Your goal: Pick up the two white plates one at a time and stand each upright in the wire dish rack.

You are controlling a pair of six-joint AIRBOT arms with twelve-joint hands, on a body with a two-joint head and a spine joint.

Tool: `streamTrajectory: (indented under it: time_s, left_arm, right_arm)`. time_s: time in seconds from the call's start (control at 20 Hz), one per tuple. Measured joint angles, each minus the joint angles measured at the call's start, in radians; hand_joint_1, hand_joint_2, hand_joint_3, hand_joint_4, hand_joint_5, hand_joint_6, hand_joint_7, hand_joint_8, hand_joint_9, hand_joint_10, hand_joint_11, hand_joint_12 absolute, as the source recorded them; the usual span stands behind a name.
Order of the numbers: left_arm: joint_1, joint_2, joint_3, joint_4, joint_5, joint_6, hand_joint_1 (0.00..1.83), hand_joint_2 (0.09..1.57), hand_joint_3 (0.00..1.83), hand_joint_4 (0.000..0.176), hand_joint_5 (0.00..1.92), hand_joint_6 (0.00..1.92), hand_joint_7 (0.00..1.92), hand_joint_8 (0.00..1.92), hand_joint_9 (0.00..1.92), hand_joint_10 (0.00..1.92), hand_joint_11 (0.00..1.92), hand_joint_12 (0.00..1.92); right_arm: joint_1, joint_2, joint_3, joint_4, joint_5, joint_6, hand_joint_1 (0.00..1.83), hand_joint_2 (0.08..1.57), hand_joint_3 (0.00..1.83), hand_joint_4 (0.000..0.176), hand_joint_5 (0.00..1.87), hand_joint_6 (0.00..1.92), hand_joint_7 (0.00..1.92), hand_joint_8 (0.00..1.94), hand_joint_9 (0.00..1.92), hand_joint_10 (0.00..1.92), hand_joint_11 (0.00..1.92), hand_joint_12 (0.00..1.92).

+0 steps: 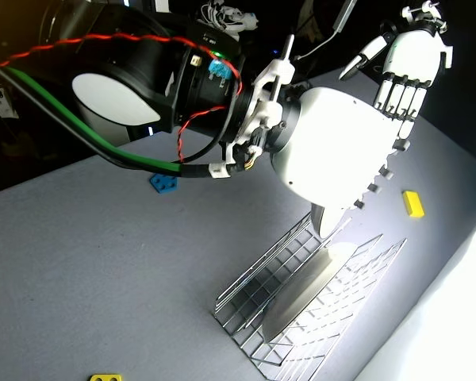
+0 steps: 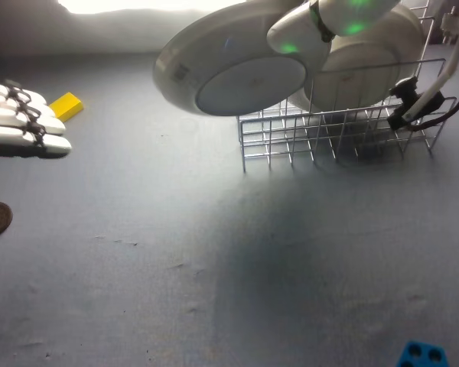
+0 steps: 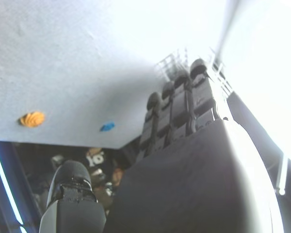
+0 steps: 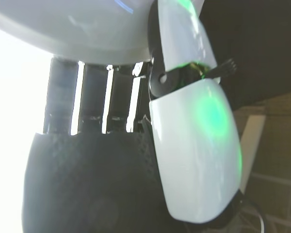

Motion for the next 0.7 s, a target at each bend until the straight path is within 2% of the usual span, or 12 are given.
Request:
streamTrajectory:
  time_s: [0.05,0.2,0.5,0.7]
  left_arm:
    - [0.0,-0.004,-0.003,0.0,0.0,0.0,0.0,1.06,0.01,0.0,0.03,0.0,0.0,0.0,0.0,0.0,0.0,0.0]
    - [0.0,-0.005,-0.008,-0.003,0.0,0.0,0.0,1.04,0.0,0.0,0.05,0.01,0.02,0.01,0.01,0.0,0.0,0.0]
    - [0.0,-0.013,-0.04,0.0,0.0,-0.001,0.0,1.06,0.0,0.0,0.04,0.0,0.02,0.0,0.01,0.0,0.0,0.0]
    - [-0.008,-0.017,-0.062,0.034,0.001,-0.001,0.0,1.05,0.0,0.0,0.06,0.01,0.04,0.01,0.02,0.01,0.0,0.0]
  right_arm:
    - [0.0,0.001,0.0,0.0,0.0,0.0,1.39,1.07,0.0,0.0,1.06,0.75,1.04,0.93,1.02,1.02,0.99,0.96]
    - [0.0,0.004,0.003,0.012,-0.007,0.0,1.39,1.07,0.0,0.0,1.03,0.82,1.05,0.9,1.01,1.02,0.96,0.96]
    - [-0.011,0.005,0.042,0.077,-0.051,0.001,1.39,1.07,0.0,0.0,1.07,0.75,1.04,0.92,1.02,1.0,0.98,0.95]
    - [-0.019,0.004,0.061,0.082,-0.078,0.0,1.39,1.07,0.0,0.0,1.05,0.8,1.04,0.91,1.01,1.02,0.98,0.96]
